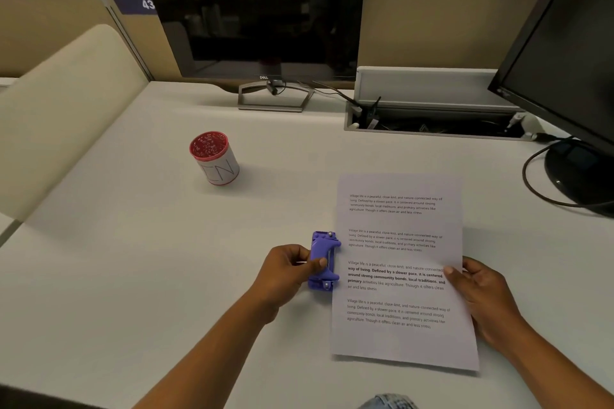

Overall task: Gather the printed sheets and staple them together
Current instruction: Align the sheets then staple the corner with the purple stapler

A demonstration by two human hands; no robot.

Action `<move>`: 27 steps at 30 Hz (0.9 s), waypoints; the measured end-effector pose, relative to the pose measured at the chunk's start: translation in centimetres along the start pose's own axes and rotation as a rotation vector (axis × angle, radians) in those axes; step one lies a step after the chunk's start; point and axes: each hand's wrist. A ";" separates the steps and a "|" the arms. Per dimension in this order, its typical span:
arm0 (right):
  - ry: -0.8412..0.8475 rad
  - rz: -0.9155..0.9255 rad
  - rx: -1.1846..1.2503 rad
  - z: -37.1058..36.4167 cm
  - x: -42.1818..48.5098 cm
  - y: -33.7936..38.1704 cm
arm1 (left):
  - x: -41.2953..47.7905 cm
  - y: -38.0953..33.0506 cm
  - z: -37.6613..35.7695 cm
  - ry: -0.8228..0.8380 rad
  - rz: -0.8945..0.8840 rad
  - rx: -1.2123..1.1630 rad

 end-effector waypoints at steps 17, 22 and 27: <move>0.040 -0.043 0.024 -0.9 -0.9 0.8 | 0.2 0.3 -1.1 -0.007 0.067 -0.328; 0.057 -0.047 0.021 -1.0 -1.0 1.0 | 0.4 0.4 -1.2 0.054 0.057 -0.364; 0.050 -0.050 0.027 -0.9 -1.0 1.1 | 0.7 0.5 -1.4 0.035 0.052 -0.410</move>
Point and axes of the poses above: each hand's wrist, its own x-axis towards the middle knuckle, its own z-axis out of the back of the hand, y = z × x, and after that the axes turned 11 degrees about x, right-handed
